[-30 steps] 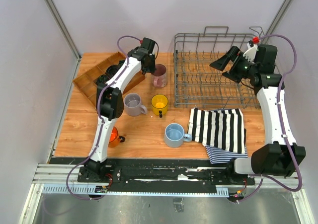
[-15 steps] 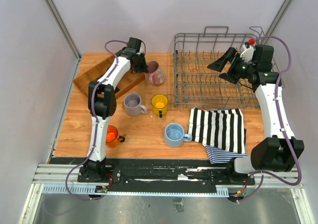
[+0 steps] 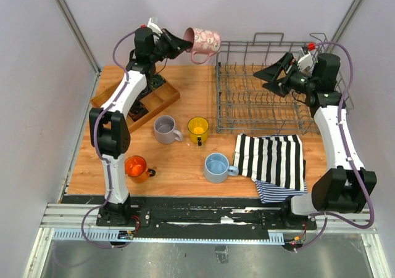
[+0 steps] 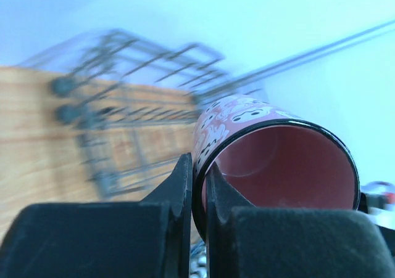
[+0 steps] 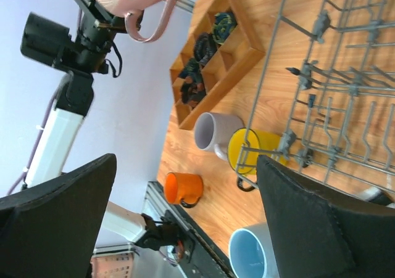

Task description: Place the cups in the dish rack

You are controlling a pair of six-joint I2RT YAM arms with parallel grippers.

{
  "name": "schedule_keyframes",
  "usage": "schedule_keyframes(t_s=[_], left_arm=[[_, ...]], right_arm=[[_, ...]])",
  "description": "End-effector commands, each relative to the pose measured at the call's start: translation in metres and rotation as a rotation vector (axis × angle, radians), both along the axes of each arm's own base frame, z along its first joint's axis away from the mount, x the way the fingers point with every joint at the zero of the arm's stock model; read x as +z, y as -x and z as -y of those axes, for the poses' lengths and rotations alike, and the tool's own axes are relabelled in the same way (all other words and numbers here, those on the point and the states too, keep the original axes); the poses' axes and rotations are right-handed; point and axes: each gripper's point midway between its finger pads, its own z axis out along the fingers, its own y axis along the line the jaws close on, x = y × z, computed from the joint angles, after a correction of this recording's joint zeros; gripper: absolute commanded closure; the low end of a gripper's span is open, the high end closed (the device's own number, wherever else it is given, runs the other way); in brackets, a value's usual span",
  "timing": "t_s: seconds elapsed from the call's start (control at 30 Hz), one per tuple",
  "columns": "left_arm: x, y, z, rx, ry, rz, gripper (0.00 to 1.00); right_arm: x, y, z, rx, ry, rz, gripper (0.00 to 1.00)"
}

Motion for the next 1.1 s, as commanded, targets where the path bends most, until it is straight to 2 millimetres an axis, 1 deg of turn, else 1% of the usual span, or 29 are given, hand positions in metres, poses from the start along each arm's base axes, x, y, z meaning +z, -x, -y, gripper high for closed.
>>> schedule_keyframes(t_s=[0.0,0.03,0.07,0.17,0.23,0.3,0.37,0.47,0.53,0.6,0.67,0.73,0.87,1.0,1.07], left_arm=[[0.150,0.056,0.035,-0.156,0.389,0.386,1.00],[0.160,0.065,0.044,-0.172,0.435,0.433,1.00],[0.165,0.068,0.051,-0.166,0.463,0.454,0.99],[0.171,0.075,0.077,-0.190,0.561,0.454,0.99],[0.171,0.078,0.090,-0.209,0.655,0.424,1.00],[0.167,0.079,0.103,-0.219,0.714,0.393,1.00],[0.166,0.083,0.116,-0.234,0.742,0.388,1.00],[0.164,0.087,0.131,-0.250,0.757,0.384,0.99],[0.161,0.086,0.136,-0.261,0.770,0.379,0.99],[0.158,0.085,0.135,-0.262,0.789,0.374,1.00],[0.158,0.085,0.135,-0.260,0.794,0.379,0.99],[0.160,0.086,0.135,-0.264,0.781,0.399,1.00],[0.167,0.088,0.136,-0.271,0.768,0.436,1.00],[0.164,0.088,0.135,-0.279,0.800,0.426,0.99],[0.162,0.092,0.136,-0.297,0.823,0.415,0.99]], right_arm=[[0.030,0.008,-0.027,0.058,-0.174,0.044,0.06],[0.035,0.006,-0.029,0.052,-0.210,0.066,0.06],[0.040,0.005,-0.031,0.046,-0.245,0.085,0.07],[0.052,0.003,-0.041,0.046,-0.291,0.165,0.09],[0.058,0.002,-0.048,0.038,-0.261,0.229,0.09],[0.065,-0.001,-0.051,0.005,-0.216,0.310,0.07],[0.070,-0.002,-0.053,-0.013,-0.197,0.378,0.06],[0.074,-0.007,-0.055,-0.012,-0.225,0.419,0.07],[0.075,-0.009,-0.054,-0.019,-0.241,0.436,0.08],[0.074,-0.010,-0.051,-0.045,-0.240,0.438,0.08],[0.069,-0.014,-0.049,-0.065,-0.218,0.418,0.08],[0.060,-0.018,-0.048,-0.075,-0.183,0.378,0.08],[0.054,-0.024,-0.049,-0.079,-0.184,0.348,0.09],[0.052,-0.033,-0.049,-0.085,-0.190,0.344,0.11],[0.053,-0.038,-0.050,-0.085,-0.199,0.358,0.12]])
